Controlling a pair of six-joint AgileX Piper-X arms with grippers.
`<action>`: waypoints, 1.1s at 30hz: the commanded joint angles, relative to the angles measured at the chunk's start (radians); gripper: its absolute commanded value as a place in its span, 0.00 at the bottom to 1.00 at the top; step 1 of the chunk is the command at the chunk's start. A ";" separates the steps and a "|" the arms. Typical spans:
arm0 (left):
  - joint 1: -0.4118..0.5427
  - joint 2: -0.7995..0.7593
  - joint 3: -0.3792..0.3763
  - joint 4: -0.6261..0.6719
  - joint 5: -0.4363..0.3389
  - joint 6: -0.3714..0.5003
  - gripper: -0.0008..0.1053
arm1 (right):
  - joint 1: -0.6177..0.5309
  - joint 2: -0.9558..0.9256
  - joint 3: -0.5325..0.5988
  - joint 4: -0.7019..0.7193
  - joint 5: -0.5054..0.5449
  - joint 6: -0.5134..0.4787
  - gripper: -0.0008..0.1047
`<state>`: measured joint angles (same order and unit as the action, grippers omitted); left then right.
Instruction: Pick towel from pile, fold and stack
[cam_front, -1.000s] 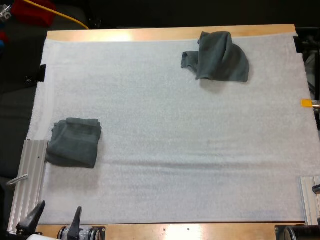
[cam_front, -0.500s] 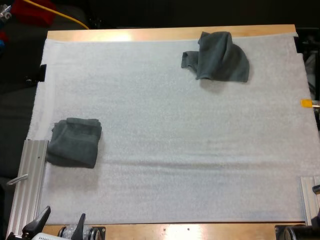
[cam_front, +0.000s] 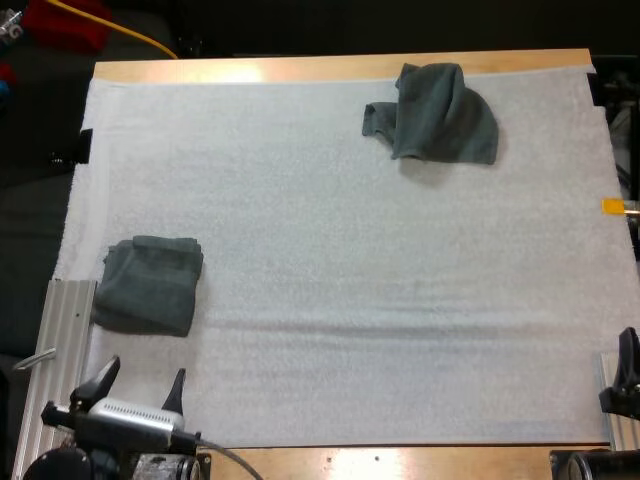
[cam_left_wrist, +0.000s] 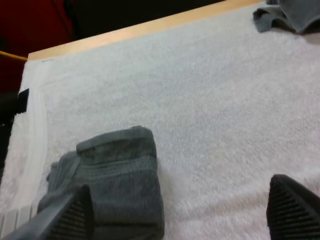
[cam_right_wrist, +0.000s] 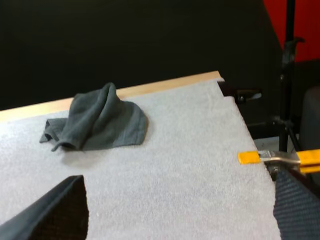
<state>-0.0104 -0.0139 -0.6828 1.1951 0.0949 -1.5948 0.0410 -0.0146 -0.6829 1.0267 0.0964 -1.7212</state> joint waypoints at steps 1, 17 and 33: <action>0.002 -0.140 0.019 -0.041 -0.008 0.000 0.66 | -0.004 -0.039 0.017 -0.025 -0.003 -0.002 0.71; 0.002 -0.138 0.136 -0.100 -0.008 0.000 0.66 | -0.004 -0.038 0.156 -0.047 -0.003 -0.002 0.71; 0.002 -0.138 0.136 -0.100 -0.008 0.000 0.66 | -0.004 -0.038 0.178 -0.041 -0.003 -0.002 0.71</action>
<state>-0.0104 -0.0127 -0.5448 1.1119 0.0949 -1.5948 0.0410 -0.0133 -0.5012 0.9859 0.0964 -1.7212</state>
